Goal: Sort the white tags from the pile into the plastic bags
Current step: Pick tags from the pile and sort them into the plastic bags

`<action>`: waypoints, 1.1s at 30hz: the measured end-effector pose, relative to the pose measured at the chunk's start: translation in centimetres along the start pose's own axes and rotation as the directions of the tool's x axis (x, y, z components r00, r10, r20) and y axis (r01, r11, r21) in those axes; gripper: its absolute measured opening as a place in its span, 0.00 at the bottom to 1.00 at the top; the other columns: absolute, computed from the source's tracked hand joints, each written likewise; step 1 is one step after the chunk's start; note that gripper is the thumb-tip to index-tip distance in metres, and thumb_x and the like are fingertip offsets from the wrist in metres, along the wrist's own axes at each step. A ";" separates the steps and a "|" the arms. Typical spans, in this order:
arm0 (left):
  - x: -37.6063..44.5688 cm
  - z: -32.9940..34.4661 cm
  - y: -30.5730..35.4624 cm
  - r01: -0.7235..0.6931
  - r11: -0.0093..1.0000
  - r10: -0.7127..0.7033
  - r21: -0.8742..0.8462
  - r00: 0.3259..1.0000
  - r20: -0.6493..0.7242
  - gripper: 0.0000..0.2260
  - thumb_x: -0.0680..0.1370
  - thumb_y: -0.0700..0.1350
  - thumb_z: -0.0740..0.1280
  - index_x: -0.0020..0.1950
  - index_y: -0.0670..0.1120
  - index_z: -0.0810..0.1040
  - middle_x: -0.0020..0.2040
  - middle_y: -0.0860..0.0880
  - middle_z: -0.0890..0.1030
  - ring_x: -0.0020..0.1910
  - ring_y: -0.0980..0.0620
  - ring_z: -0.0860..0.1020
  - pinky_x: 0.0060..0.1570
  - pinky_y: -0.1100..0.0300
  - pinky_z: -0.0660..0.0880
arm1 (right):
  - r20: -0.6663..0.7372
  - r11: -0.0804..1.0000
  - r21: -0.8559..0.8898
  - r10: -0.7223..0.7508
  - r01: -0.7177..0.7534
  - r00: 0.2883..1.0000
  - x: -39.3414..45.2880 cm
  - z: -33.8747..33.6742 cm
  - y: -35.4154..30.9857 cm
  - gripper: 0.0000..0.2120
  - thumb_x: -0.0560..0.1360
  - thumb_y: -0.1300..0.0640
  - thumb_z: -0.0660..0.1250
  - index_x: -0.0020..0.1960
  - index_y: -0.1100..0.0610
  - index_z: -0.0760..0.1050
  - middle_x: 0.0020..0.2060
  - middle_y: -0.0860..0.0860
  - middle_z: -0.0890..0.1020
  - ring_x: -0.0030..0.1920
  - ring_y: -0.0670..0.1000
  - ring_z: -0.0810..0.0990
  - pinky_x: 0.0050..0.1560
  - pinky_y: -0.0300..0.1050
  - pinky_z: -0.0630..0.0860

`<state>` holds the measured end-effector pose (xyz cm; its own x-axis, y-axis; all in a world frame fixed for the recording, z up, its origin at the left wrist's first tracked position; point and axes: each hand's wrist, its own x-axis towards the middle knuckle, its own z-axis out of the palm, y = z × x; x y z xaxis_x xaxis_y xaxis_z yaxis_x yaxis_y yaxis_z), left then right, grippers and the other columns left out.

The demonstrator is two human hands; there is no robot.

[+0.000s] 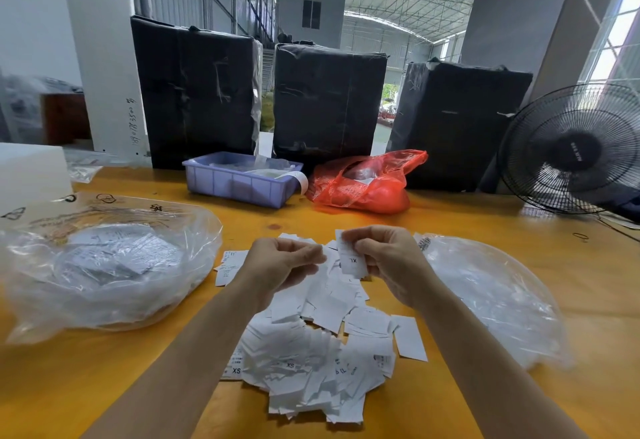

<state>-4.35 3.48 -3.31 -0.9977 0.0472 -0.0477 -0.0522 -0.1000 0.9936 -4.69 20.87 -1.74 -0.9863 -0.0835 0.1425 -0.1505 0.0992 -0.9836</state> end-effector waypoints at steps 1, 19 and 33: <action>-0.1 0.1 0.0 0.007 1.000 -0.007 -0.015 1.000 0.002 0.05 0.72 0.43 0.72 0.44 0.42 0.82 0.36 0.48 0.85 0.30 0.58 0.81 0.28 0.69 0.75 | 0.002 1.000 -0.009 -0.002 0.002 1.000 -0.1 0.1 -0.2 0.12 0.76 0.68 0.62 0.45 0.56 0.81 0.42 0.55 0.82 0.42 0.54 0.80 0.46 0.51 0.77; 0.0 1.5 -0.2 -0.223 0.965 0.205 -0.135 0.969 -0.136 0.20 0.70 0.30 0.71 0.59 0.40 0.69 0.45 0.40 0.80 0.47 0.42 0.81 0.42 0.58 0.79 | 0.170 0.965 -0.244 0.144 -0.100 0.975 -0.4 1.7 1.1 0.28 0.63 0.40 0.73 0.46 0.65 0.81 0.39 0.57 0.81 0.41 0.51 0.78 0.45 0.46 0.74; -0.4 0.5 -0.3 -0.193 0.932 0.118 0.306 0.962 0.245 0.16 0.66 0.38 0.77 0.53 0.44 0.81 0.40 0.46 0.82 0.36 0.57 0.81 0.39 0.69 0.76 | 0.295 0.660 -0.692 -0.111 0.292 0.949 -0.5 0.5 -0.6 0.05 0.71 0.59 0.73 0.42 0.61 0.83 0.37 0.56 0.83 0.37 0.52 0.79 0.40 0.49 0.77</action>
<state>-3.88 3.94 -3.59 -0.9559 0.2775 0.0967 0.1564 0.2018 0.9669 -4.04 20.40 -1.25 -0.8994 -0.3824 0.2117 -0.4344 0.7275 -0.5311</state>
